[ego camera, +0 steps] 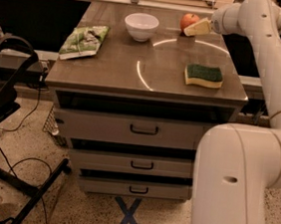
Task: Move apple near green jalapeno chip bag
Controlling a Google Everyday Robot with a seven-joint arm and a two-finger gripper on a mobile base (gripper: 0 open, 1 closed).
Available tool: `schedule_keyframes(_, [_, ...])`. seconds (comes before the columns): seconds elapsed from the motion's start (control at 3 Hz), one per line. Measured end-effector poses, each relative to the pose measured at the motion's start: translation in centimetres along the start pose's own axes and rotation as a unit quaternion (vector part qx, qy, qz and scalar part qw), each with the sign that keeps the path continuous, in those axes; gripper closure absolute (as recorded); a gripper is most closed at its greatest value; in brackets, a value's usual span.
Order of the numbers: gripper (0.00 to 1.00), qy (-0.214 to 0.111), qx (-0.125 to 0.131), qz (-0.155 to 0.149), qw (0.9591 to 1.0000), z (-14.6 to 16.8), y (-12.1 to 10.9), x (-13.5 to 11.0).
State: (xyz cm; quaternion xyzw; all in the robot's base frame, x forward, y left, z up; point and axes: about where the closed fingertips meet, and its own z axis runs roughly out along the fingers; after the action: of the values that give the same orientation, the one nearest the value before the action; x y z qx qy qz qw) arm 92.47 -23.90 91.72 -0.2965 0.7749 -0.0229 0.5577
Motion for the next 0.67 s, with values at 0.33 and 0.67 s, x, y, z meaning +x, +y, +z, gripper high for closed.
schedule_keyframes(0.33, [0.0, -0.004, -0.01, 0.014, 0.9998, 2.3, 1.0, 0.1])
schedule_keyframes(0.67, [0.0, -0.014, -0.022, 0.033, 0.9991, 3.9, 2.4, -0.3])
